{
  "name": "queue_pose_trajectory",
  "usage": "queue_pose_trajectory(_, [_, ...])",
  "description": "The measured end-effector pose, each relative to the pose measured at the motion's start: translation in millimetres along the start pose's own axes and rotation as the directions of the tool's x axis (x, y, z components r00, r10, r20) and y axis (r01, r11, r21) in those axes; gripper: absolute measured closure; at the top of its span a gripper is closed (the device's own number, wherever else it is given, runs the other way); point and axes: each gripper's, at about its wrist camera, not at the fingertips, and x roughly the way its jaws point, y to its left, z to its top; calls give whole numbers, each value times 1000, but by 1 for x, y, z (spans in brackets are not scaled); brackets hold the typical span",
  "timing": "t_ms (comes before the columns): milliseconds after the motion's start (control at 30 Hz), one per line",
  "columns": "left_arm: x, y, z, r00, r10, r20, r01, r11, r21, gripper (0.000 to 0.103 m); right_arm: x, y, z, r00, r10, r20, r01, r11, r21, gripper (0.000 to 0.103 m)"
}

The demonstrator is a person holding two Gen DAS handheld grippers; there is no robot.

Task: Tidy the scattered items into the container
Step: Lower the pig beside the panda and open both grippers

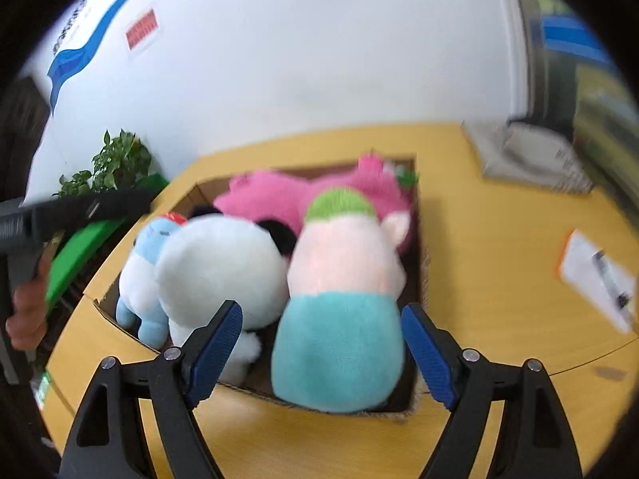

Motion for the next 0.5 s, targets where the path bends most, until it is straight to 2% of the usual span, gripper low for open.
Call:
queue_pose_trajectory(133, [-50,31,-56,996,82,26,-80,994,-70,3,-36,21,-12,998,-15,68,16,1000,-8,20])
queue_pose_trajectory(200, [-63,36,-81,991,134,24,-131,988,-86,3,-44,26,-19,992,-70,101,69,997,20,20])
queue_pose_trajectory(300, [-71,35,-110,984,178,11,-176,979,-101,3,-56,32,-27,988,-117,100,110,991,73,20])
queue_pose_trajectory(500, [-80,23,-143,983,179,37,-174,978,-116,3,-70,49,-41,984,-158,84,156,987,33,20])
